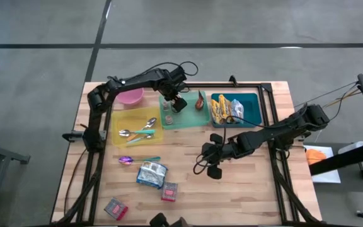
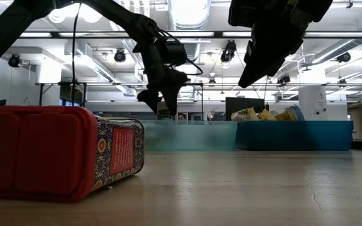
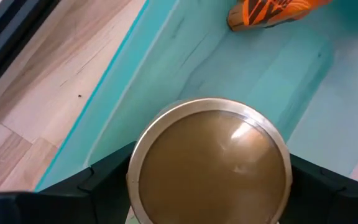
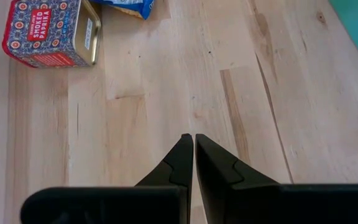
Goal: Pick & Place Food Item
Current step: Put the golden seasoning bottle into the green bin
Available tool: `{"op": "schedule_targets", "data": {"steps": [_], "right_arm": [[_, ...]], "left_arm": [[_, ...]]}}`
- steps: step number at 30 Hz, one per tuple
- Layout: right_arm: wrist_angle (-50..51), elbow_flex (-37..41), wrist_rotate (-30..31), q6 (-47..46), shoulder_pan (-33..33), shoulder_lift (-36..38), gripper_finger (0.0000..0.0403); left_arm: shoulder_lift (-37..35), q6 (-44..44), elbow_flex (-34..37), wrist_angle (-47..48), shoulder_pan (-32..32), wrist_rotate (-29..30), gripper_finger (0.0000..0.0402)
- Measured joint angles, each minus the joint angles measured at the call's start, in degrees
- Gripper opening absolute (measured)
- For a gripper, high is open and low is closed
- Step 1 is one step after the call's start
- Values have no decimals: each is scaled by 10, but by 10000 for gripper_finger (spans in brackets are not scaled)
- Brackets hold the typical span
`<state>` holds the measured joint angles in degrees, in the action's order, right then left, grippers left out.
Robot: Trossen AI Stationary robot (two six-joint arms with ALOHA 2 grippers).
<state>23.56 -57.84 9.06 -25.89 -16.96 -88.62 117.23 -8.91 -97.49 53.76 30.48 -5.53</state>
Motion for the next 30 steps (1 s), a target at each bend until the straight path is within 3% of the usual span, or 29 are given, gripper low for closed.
{"op": "schedule_targets", "data": {"steps": [30], "right_arm": [[-1,0,0,0,0,0,17]], "left_arm": [[-1,-16,4,-6,-3,6,311]]}}
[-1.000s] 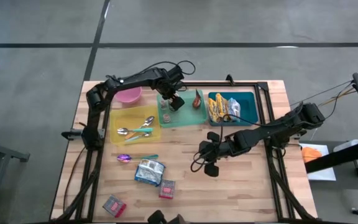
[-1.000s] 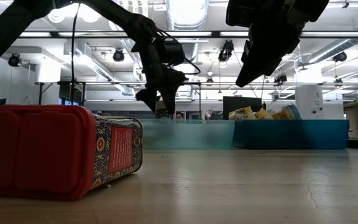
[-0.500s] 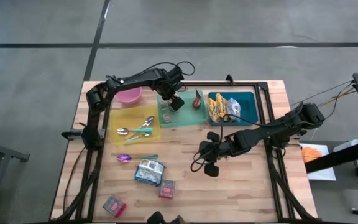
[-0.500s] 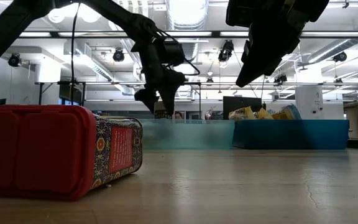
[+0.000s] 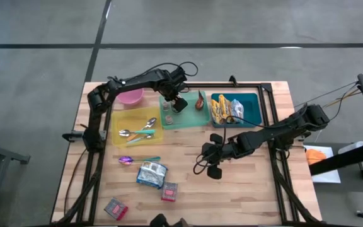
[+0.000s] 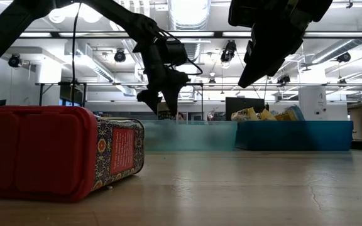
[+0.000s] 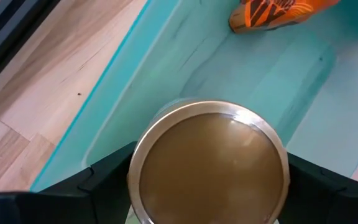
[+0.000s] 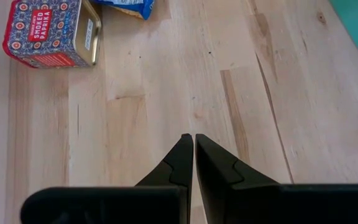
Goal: Pick & Place Food Item
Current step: Put the golden seasoning bottle into the green bin
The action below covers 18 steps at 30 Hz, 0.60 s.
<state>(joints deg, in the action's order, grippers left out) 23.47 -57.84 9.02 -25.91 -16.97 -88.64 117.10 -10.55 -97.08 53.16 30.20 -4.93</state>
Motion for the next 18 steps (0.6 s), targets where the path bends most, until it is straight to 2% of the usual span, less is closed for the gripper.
{"op": "schedule_targets", "data": {"steps": [18], "right_arm": [[-1,0,0,0,0,0,17]], "left_arm": [[0,0,0,-5,0,0,311]]}}
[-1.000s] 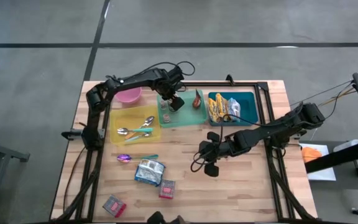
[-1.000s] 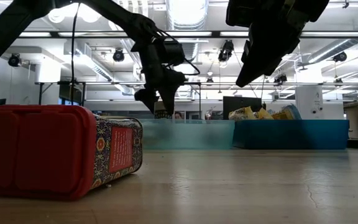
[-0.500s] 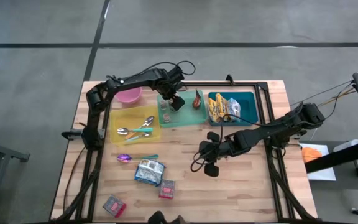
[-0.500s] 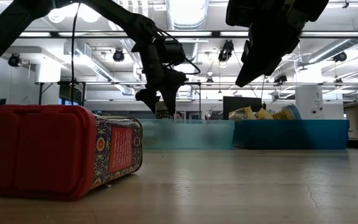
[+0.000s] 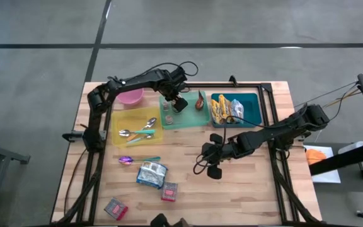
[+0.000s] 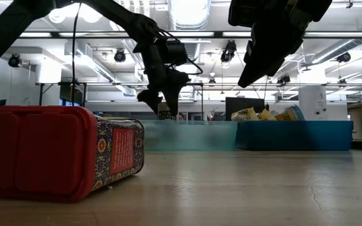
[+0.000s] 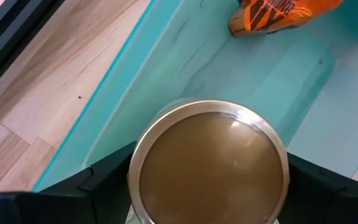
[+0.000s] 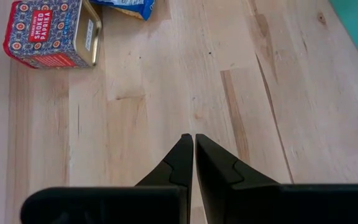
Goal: Pick & Place Food Item
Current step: Put the golden seasoning bottle into the green bin
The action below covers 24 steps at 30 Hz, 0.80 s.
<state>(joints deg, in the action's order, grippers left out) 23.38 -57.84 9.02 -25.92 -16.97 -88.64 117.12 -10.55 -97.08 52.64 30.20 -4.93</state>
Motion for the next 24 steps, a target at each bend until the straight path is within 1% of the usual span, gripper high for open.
{"op": "schedule_targets", "data": {"steps": [11,16,19,21,24], "right_arm": [[-1,0,0,0,0,0,17],[-1,0,0,0,0,0,17],[-1,0,0,0,0,0,17],[-1,0,0,0,0,0,17],[-1,0,0,0,0,0,17]], "left_arm": [[0,3,0,-7,0,1,311],[0,54,0,-5,-4,11,311],[0,59,0,-4,-10,23,311],[0,62,0,-4,-13,39,317],[-1,61,0,-5,-15,58,341]]}}
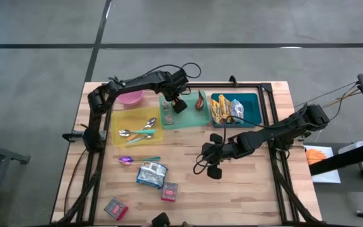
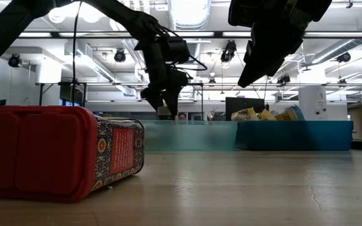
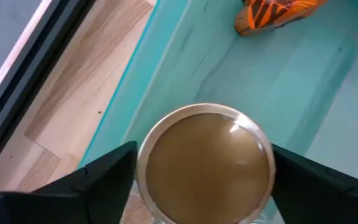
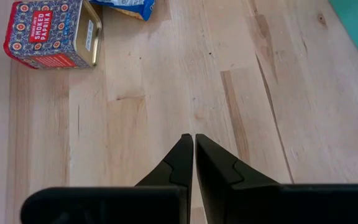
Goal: Pick & Place Food Item
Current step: Put the golden seasoning bottle into the green bin, then put the blue noodle pack into the blue bin
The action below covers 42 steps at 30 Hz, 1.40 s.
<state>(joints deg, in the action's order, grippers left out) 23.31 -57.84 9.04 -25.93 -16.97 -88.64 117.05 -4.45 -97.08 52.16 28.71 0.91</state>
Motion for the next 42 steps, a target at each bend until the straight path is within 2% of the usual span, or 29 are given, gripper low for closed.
{"op": "schedule_targets", "data": {"steps": [4,6,14,19,31,42], "right_arm": [[0,0,0,0,0,0,17],[0,0,0,0,0,0,17],[0,0,0,0,0,0,17],[0,0,0,0,0,0,17],[0,0,0,0,0,0,17],[-1,0,0,0,0,0,17]], "left_arm": [[0,0,0,-1,0,2,387],[0,5,0,-5,0,2,395],[0,16,0,-20,-5,10,395],[-1,-6,0,-9,-6,11,396],[-42,-35,-1,11,-19,12,395],[-100,-74,-1,97,-48,30,395]]}}
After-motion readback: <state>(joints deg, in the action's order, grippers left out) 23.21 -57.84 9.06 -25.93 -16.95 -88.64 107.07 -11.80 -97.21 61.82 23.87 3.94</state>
